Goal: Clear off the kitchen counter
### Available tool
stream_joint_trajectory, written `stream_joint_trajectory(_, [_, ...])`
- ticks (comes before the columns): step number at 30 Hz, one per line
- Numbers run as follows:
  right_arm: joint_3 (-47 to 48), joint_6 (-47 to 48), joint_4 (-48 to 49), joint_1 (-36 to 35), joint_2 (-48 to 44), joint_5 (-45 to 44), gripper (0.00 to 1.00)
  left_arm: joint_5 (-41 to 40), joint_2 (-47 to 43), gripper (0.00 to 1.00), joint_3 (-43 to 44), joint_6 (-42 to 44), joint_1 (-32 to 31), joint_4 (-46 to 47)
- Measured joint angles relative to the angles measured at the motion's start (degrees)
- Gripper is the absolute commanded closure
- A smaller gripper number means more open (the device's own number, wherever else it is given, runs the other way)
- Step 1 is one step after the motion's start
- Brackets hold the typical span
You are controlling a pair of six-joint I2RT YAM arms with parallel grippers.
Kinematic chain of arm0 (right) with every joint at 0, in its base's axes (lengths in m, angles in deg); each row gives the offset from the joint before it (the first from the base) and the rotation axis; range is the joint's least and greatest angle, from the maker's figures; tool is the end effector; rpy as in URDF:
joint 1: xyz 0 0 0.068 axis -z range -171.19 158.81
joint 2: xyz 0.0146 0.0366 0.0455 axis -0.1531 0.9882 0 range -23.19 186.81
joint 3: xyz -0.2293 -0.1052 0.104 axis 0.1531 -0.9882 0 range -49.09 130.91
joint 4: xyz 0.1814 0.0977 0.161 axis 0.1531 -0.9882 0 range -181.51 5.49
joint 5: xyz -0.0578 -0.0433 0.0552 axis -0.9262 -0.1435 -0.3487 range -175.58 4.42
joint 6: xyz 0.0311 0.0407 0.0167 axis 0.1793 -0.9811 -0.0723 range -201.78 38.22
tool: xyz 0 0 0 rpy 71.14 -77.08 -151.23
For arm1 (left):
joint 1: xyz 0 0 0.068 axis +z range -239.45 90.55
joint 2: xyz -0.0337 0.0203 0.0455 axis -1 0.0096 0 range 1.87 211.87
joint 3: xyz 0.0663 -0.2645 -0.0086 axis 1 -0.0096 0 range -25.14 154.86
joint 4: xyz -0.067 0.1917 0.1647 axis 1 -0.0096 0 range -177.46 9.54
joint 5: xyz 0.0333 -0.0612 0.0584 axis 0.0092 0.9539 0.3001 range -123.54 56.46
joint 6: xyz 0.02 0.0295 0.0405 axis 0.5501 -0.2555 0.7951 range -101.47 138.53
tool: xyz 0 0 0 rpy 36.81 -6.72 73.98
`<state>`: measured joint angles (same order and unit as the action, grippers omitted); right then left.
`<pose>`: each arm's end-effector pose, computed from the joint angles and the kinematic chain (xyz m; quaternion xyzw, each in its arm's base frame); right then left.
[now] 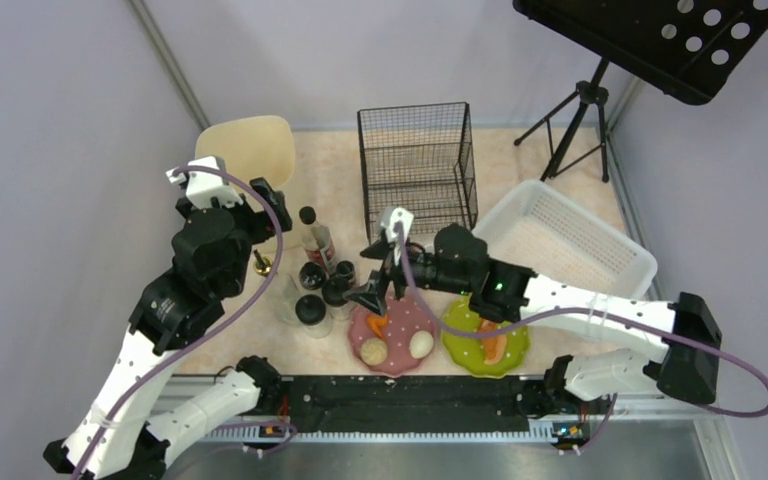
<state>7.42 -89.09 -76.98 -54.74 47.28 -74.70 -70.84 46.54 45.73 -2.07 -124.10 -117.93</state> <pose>0.1243 0.2646 0.3493 -0.4055 0.6249 0.4421 0.4996 0.1159 -0.0539 0.4411 -0.1117 0.7519 -0.0595 0.6470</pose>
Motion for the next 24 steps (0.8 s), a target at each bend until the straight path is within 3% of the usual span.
stream_joint_trajectory(11, [-1.42, 10.25, 19.61, -4.96, 13.84, -0.72, 0.12, -4.63, -7.10, 0.07, -3.45, -2.25, 0.00, -4.96])
stream_joint_trajectory(24, [1.90, 11.85, 37.83, -6.95, 27.98, -2.12, 0.16, -5.88, -13.07, 0.07, -7.80, -3.30, 0.00, -7.02])
